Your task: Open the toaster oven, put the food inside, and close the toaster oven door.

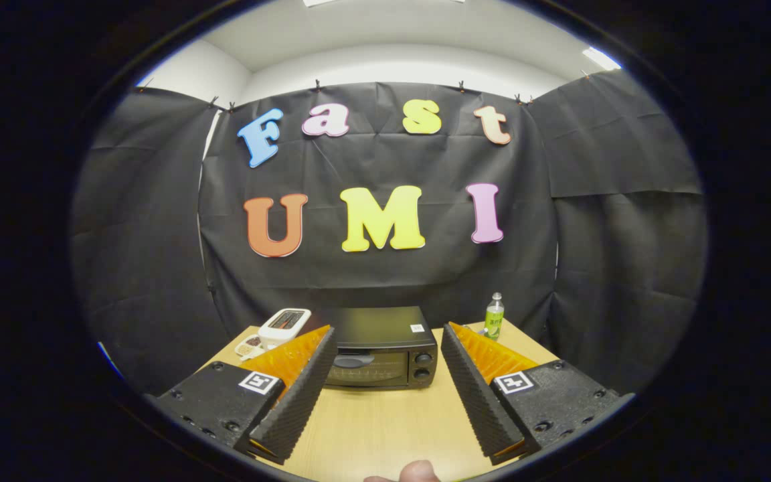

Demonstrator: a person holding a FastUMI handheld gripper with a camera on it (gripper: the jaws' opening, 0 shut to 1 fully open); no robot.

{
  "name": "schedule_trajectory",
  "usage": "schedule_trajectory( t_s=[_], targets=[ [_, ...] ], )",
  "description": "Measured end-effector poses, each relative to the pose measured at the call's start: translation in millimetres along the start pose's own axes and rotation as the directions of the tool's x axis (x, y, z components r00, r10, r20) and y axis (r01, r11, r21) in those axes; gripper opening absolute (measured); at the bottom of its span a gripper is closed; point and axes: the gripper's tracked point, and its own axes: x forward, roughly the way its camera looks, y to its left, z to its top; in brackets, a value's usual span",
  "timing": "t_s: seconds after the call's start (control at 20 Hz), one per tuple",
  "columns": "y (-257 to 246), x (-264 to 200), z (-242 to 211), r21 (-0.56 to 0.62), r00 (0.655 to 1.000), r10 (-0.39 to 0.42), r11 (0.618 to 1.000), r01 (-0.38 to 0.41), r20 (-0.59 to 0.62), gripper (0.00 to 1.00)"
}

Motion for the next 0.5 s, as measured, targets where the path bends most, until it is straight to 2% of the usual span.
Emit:
schedule_trajectory(
  t_s=[0.25,0.5],
  targets=[
    [-7,17,-14,0.006,1.000,-0.009,1.000,0.009,-0.024,1.00],
    [4,62,-50,0.015,0.997,0.002,1.000,-0.001,-0.075,1.00]
  ],
)
